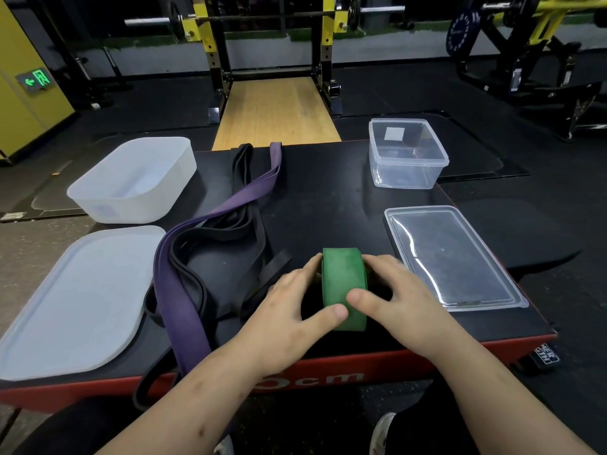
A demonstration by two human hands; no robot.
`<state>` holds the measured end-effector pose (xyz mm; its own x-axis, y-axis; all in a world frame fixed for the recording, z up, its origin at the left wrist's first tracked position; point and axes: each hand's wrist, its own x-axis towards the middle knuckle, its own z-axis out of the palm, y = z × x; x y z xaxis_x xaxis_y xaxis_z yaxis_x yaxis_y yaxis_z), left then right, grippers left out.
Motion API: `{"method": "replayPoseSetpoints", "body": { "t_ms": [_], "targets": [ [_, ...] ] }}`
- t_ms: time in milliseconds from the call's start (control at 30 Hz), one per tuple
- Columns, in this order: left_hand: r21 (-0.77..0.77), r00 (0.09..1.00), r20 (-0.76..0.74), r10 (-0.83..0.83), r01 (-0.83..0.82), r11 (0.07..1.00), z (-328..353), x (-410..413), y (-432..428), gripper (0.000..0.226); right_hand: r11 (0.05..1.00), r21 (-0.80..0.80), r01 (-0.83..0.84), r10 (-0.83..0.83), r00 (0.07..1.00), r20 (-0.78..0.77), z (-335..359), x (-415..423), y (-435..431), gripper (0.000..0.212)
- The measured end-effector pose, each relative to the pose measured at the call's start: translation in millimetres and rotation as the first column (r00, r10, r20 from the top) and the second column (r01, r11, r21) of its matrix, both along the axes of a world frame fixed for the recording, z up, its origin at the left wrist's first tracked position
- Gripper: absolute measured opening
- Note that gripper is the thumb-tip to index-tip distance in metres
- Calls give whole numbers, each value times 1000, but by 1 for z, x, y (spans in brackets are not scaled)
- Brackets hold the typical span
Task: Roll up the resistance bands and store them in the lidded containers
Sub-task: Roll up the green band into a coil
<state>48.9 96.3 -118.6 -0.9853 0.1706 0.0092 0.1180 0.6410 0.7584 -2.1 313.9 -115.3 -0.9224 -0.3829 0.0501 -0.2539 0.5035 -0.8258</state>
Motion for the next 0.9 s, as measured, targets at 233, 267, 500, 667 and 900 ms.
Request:
{"method": "replayPoseSetpoints", "body": {
  "t_ms": [233,267,500,667,900],
  "targets": [
    [-42,1000,14,5,-4,999,7,-4,4,72,999,-42,-10,18,982,186,13,-20,-11,71],
    [-44,1000,20,7,-6,999,8,-5,5,73,999,-39,-11,19,977,212,15,-23,-12,75],
    [-50,1000,-1,-11,10,999,13,-10,7,71,994,-107,12,6,986,169,30,-25,-12,36],
    [116,999,-28,-18,21,993,18,-12,-2,79,920,-392,10,81,974,214,23,-15,-16,44],
    [33,985,-29,-167,168,985,29,-16,-21,97,970,-157,-188,216,958,190,24,-12,2,115]
  ]
}}
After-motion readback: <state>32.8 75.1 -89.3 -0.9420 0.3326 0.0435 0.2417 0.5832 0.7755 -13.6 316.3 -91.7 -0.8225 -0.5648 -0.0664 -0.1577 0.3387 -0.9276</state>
